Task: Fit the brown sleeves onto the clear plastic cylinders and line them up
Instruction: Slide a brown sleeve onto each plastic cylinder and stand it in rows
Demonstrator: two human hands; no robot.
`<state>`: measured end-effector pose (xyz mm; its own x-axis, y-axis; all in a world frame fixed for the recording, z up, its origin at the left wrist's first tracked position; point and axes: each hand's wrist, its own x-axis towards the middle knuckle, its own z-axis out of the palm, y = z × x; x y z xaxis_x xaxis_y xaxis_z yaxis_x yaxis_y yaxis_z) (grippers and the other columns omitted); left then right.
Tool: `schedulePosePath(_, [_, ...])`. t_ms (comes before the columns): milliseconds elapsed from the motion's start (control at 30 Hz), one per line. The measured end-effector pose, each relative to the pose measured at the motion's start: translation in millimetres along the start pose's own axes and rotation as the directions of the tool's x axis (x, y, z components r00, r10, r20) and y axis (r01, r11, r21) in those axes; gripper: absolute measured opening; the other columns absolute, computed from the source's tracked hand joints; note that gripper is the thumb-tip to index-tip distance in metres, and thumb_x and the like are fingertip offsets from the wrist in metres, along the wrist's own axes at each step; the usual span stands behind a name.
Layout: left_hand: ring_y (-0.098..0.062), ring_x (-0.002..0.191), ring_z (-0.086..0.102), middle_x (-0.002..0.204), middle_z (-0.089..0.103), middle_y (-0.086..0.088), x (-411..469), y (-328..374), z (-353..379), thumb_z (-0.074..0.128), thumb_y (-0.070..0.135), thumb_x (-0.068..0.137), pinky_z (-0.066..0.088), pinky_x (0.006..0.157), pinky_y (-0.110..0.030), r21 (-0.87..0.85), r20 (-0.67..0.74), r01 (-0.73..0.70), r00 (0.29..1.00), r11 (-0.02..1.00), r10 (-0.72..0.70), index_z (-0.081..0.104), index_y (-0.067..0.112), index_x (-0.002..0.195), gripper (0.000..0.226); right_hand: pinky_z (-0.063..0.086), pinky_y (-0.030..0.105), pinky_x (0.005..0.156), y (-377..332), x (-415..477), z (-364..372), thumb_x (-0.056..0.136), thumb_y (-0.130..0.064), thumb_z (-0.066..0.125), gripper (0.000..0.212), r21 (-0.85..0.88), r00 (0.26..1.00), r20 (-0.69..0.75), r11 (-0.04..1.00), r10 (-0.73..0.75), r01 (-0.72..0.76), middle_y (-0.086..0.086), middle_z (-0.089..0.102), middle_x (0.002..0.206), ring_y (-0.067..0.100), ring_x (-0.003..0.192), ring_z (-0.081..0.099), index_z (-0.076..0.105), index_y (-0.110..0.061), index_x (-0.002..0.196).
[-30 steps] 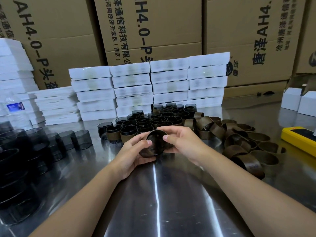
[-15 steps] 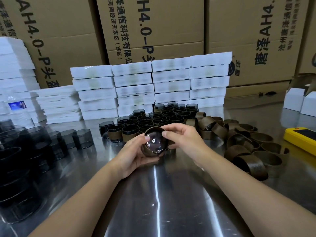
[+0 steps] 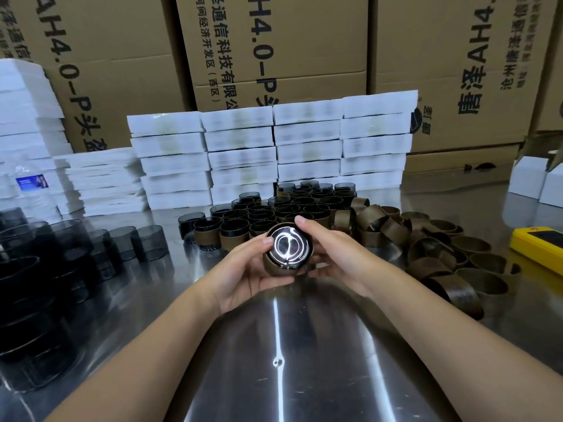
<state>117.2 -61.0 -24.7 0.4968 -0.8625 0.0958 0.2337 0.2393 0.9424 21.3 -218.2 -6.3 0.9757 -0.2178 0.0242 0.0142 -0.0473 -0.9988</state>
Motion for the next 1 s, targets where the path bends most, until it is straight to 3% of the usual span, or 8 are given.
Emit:
schedulePosePath(67, [-0.032,0.1,0.069,0.113,0.07,-0.017,-1,1,0,0.089,0.038,0.061,0.059,0.072,-0.033,-0.005,0.04,-0.009,0.999,1.0,0.009,0.072,0.016,0.112,0.059,0.047,0.025,0.065,0,-1,-1,0.08,-0.059,0.06,0.037,0.036,0.999,0.044,0.999,0.006,-0.008,-0.002,0.071,0.074,0.008,0.057,0.061,0.076,-0.026,0.075])
schedulePosePath(300, [-0.028,0.101,0.069,0.118,0.069,-0.012,-3,4,5,0.092,0.04,0.055,0.059,0.077,-0.036,0.002,0.075,-0.046,0.996,0.999,0.046,0.068,0.023,0.118,0.07,0.046,0.02,0.054,-1,0,-2,0.062,-0.061,0.067,0.045,0.141,0.998,0.064,0.99,0.016,-0.025,-0.001,0.069,0.08,0.009,0.061,0.058,0.074,-0.023,0.086])
schedulePosePath(400, [-0.03,0.103,0.068,0.122,0.067,-0.01,-3,3,8,0.093,0.035,0.054,0.059,0.076,-0.038,0.005,0.131,-0.025,0.991,1.0,0.024,0.068,0.026,0.119,0.07,0.047,0.023,0.053,5,4,-1,0.079,-0.043,0.068,0.025,0.166,0.999,-0.035,0.986,-0.004,0.01,0.002,0.07,0.082,0.014,0.065,0.06,0.074,-0.02,0.086])
schedulePosePath(467, [-0.031,0.105,0.067,0.124,0.066,-0.012,-2,0,11,0.093,0.032,0.055,0.058,0.077,-0.04,0.009,0.153,-0.004,0.988,1.0,0.002,0.067,0.027,0.121,0.071,0.049,0.028,0.063,9,7,-1,0.087,-0.028,0.063,0.015,0.139,0.992,-0.11,0.988,-0.056,0.071,0.004,0.073,0.083,0.019,0.074,0.064,0.075,-0.019,0.083])
schedulePosePath(567, [-0.029,0.102,0.069,0.121,0.067,-0.013,0,-4,13,0.094,0.034,0.051,0.059,0.075,-0.038,-0.001,0.091,-0.003,0.996,1.0,0.003,0.066,0.024,0.122,0.077,0.049,0.032,0.072,9,7,0,0.09,-0.041,0.058,0.028,0.133,0.993,-0.115,0.99,-0.022,0.037,0.003,0.074,0.086,0.018,0.078,0.066,0.074,-0.018,0.088])
schedulePosePath(767, [-0.027,0.092,0.072,0.104,0.073,-0.017,-1,0,6,0.079,0.048,0.065,0.059,0.067,-0.027,-0.036,-0.094,-0.011,0.996,0.999,0.008,0.077,0.014,0.099,0.048,0.042,0.019,0.048,2,3,10,0.087,-0.056,0.052,0.046,0.117,0.993,-0.112,0.992,-0.042,0.055,0.001,0.064,0.07,0.008,0.051,0.056,0.069,-0.014,0.089])
schedulePosePath(867, [-0.027,0.098,0.071,0.108,0.072,-0.014,1,0,7,0.075,0.05,0.064,0.059,0.07,-0.026,-0.036,-0.1,-0.001,0.995,0.999,-0.002,0.079,0.017,0.097,0.047,0.042,0.02,0.049,2,3,10,0.086,-0.059,0.049,0.053,0.113,0.989,-0.133,0.99,-0.068,0.083,0.002,0.065,0.073,0.007,0.052,0.057,0.069,-0.011,0.096])
schedulePosePath(1000, [-0.026,0.093,0.072,0.106,0.072,-0.015,2,0,8,0.064,0.053,0.073,0.059,0.063,-0.026,-0.011,-0.181,0.034,0.983,0.999,-0.036,0.078,0.011,0.098,0.051,0.044,0.024,0.056,6,4,13,0.081,-0.067,0.049,0.058,-0.045,0.98,-0.16,0.993,-0.115,0.109,0.002,0.066,0.072,0.011,0.057,0.057,0.07,-0.015,0.096])
